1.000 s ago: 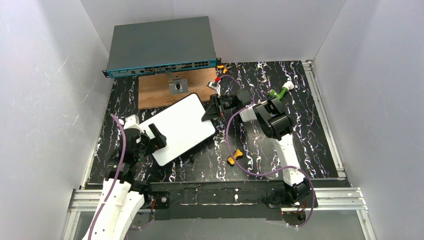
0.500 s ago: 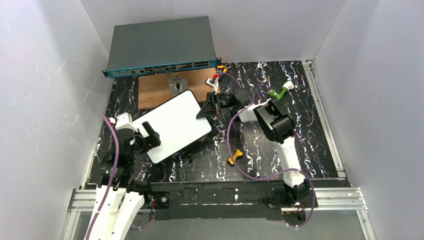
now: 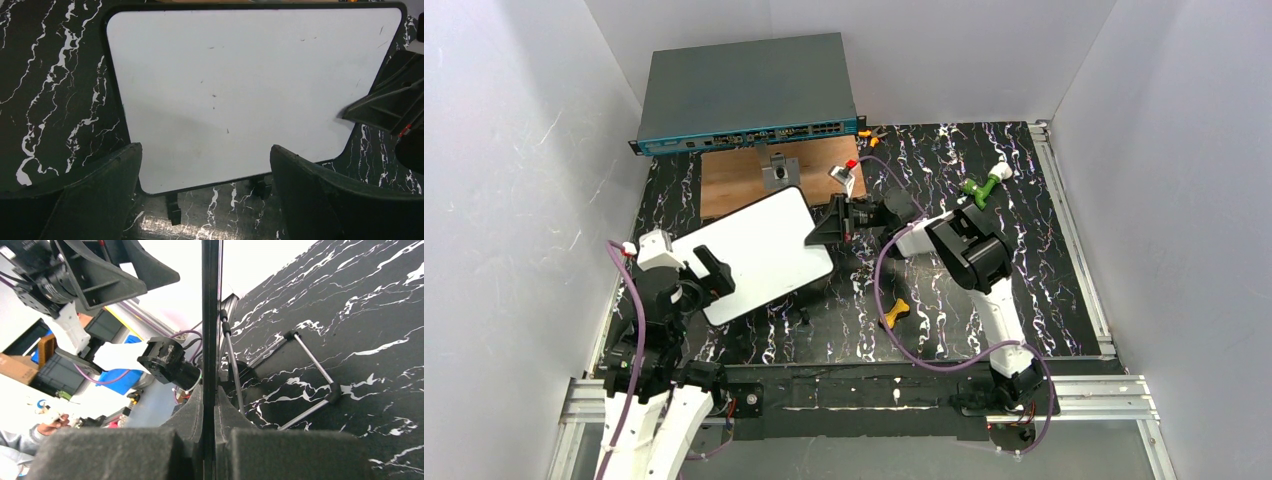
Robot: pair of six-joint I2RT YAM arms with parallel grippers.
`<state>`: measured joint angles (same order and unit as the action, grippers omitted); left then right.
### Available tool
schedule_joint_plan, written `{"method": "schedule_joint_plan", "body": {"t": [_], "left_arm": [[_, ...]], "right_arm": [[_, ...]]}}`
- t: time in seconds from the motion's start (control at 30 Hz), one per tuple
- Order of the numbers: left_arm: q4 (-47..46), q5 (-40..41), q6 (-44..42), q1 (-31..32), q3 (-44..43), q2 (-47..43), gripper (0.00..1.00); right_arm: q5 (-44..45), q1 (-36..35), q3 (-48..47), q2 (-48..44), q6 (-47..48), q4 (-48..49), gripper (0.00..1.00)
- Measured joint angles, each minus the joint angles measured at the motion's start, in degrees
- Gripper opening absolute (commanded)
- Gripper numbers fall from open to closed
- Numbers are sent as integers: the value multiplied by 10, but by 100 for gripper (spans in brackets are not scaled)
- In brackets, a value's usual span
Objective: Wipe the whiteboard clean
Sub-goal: Adjust the whiteboard for the whiteboard stand, then reset both arms
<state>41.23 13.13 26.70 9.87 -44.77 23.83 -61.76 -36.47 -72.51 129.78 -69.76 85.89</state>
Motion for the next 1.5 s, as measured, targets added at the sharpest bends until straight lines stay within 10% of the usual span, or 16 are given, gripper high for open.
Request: {"method": "schedule_joint_plan", "body": {"t": [0.67,0.93,1.2,1.5], "left_arm": [[23,10,4,0,5,-21,100],[21,4,6,0,12,-23,99],[21,-5,10,0,12,-24,100],[10,-49,-7,0,3,-24,99]], "right_arm": [[1,-18,40,33,115,1,3],[-3,-12,30,66,104,31,22],[-10,7,34,73,99,23,62],[-30,45,84,16,127,-31,72]]}}
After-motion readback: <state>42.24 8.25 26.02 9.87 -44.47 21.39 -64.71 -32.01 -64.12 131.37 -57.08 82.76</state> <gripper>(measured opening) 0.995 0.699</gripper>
